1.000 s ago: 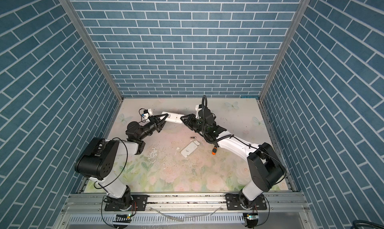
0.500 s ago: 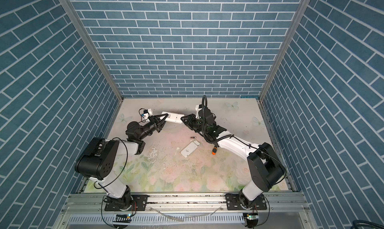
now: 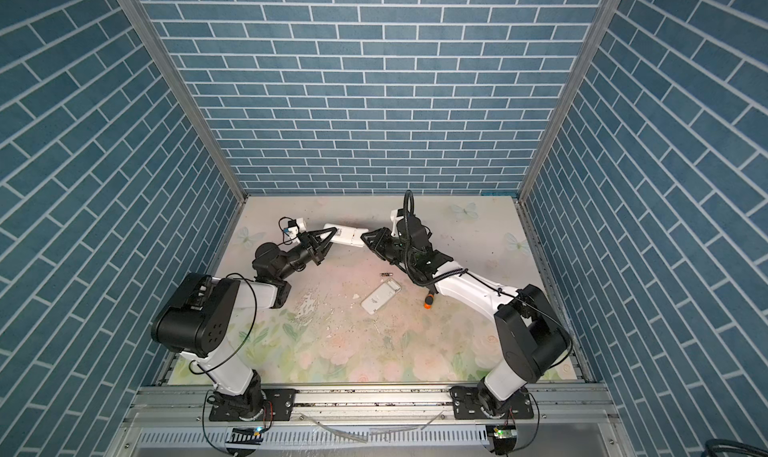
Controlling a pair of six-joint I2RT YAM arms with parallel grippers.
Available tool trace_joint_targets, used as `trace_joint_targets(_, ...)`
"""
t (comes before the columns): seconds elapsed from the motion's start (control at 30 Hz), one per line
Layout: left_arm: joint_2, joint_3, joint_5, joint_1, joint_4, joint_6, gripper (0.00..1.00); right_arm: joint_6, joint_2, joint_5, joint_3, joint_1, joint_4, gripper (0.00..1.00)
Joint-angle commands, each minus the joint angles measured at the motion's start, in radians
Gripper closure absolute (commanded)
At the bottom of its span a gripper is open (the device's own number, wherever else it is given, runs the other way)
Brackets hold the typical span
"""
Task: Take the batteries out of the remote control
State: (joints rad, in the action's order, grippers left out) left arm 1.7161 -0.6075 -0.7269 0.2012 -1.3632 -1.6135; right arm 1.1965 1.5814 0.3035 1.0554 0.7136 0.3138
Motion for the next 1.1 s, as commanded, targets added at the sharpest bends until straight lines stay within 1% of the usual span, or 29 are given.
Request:
trace_joint_targets(0.0,0.0,-0.013,-0.017,0.0,-0.044,0.017,1.0,-0.02,-0.01,0.013,0.025,0.005,-0.005,0.75)
trace_joint_targets(0.7,-0.01,-0.007,-0.014,0.004,-0.043,0.017,1.0,-0.022,0.017,0.02,0.052,0.015,-0.005,0.83)
trace_joint_targets(1.07,-0.02,-0.006,-0.017,0.009,-0.043,0.014,1.0,-0.026,0.03,0.023,0.06,0.015,-0.009,0.79)
